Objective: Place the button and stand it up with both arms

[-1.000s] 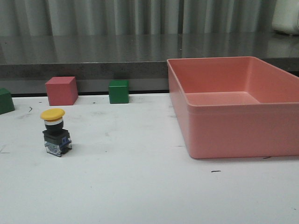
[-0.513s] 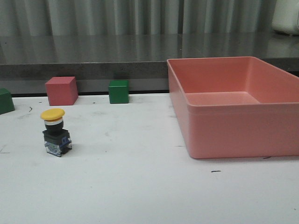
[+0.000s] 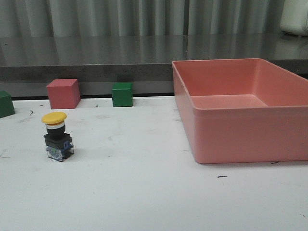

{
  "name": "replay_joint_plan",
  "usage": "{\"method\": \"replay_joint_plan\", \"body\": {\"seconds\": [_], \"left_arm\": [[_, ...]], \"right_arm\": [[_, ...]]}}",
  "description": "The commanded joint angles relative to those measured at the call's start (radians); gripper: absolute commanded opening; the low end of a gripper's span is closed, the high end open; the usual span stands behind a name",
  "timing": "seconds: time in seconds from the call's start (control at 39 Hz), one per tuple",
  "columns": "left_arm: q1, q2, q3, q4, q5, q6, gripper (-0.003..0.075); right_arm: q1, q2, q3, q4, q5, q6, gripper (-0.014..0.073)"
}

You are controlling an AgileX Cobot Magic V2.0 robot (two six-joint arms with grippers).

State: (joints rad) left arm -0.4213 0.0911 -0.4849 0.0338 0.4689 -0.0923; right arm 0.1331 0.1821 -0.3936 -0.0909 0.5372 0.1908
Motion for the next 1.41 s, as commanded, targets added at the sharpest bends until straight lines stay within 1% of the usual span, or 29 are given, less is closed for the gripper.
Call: {"method": "replay_joint_plan", "body": {"seconds": [0.0, 0.1, 0.18, 0.28, 0.36, 0.54, 0.67, 0.77, 0.87, 0.9, 0.92, 1.0, 1.38], "left_arm": [[-0.009, 0.011, -0.034, -0.007, -0.071, -0.011, -0.0020], [-0.009, 0.011, -0.026, -0.005, -0.078, -0.011, -0.0020], [-0.007, 0.003, 0.012, 0.003, -0.118, -0.011, -0.0020], [0.033, -0.026, 0.089, 0.003, -0.197, -0.011, -0.0020], [0.088, -0.055, 0.152, 0.003, -0.246, -0.011, -0.0020], [0.221, -0.121, 0.287, 0.003, -0.276, -0.011, -0.0020], [0.327, -0.121, 0.370, 0.003, -0.318, -0.011, -0.0020], [0.413, -0.121, 0.436, 0.003, -0.382, -0.011, -0.0020], [0.473, -0.121, 0.496, 0.003, -0.454, -0.011, -0.0020], [0.487, -0.121, 0.499, 0.003, -0.445, -0.011, -0.0020], [0.496, -0.121, 0.495, 0.003, -0.422, -0.011, -0.0020], [0.515, -0.121, 0.497, 0.003, -0.429, -0.011, -0.0020], [0.515, -0.121, 0.497, 0.003, -0.432, -0.011, -0.0020]], "right_arm": [[-0.008, 0.009, -0.026, -0.008, -0.086, -0.012, -0.0071], [-0.008, 0.009, -0.026, -0.008, -0.086, -0.012, -0.0071], [-0.008, 0.009, -0.026, -0.008, -0.086, -0.012, -0.0071], [-0.008, 0.009, -0.026, -0.008, -0.086, -0.012, -0.0071], [-0.008, 0.009, -0.026, -0.008, -0.086, -0.012, -0.0071], [-0.008, 0.009, -0.026, -0.008, -0.086, -0.012, -0.0071], [-0.008, 0.009, -0.026, -0.008, -0.086, -0.012, -0.0071], [-0.008, 0.009, -0.026, -0.008, -0.086, -0.012, -0.0071], [-0.008, 0.009, -0.026, -0.008, -0.086, -0.012, -0.0071], [-0.008, 0.009, -0.026, -0.008, -0.086, -0.012, -0.0071], [-0.008, 0.009, -0.026, -0.008, -0.086, -0.012, -0.0071], [-0.008, 0.009, -0.026, -0.008, -0.085, -0.012, -0.0071], [-0.008, 0.009, -0.026, -0.008, -0.085, -0.012, -0.0071]]}}
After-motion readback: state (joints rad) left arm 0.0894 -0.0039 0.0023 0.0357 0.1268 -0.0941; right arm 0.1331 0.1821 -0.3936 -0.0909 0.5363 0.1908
